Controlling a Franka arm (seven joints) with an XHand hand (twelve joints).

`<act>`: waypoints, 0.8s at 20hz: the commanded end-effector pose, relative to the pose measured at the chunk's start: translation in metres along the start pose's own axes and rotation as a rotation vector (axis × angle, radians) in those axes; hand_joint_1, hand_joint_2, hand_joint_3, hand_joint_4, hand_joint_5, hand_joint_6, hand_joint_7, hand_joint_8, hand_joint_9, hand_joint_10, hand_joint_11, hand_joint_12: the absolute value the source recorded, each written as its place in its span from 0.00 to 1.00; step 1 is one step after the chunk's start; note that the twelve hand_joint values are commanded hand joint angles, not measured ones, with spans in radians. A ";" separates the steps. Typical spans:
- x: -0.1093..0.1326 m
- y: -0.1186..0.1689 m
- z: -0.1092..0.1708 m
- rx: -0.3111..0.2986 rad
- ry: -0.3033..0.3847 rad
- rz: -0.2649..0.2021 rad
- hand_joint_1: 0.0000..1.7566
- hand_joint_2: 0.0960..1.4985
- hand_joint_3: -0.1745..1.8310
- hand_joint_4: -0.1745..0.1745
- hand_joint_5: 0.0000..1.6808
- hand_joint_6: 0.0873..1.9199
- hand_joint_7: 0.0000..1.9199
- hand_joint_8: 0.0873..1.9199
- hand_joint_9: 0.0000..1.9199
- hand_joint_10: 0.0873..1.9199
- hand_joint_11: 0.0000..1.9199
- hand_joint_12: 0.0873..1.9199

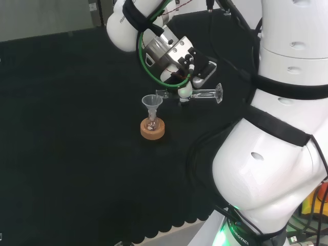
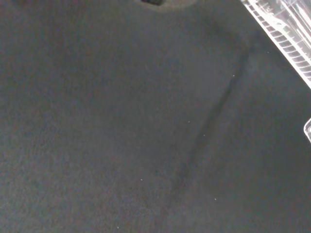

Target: Pour the water from the graduated cylinder into the round-bottom flask.

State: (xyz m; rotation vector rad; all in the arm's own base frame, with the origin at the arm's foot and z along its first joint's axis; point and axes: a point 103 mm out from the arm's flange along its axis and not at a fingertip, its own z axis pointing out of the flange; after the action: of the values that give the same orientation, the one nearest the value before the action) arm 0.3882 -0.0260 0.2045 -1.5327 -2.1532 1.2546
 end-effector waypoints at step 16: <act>-0.002 -0.005 -0.012 0.070 -0.073 0.061 0.72 0.71 0.09 0.00 0.61 0.46 0.55 0.45 0.76 0.00 0.65 0.35</act>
State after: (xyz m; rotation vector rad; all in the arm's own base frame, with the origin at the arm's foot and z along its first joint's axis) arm 0.3922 -0.0227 0.2141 -1.5558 -2.0965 1.3987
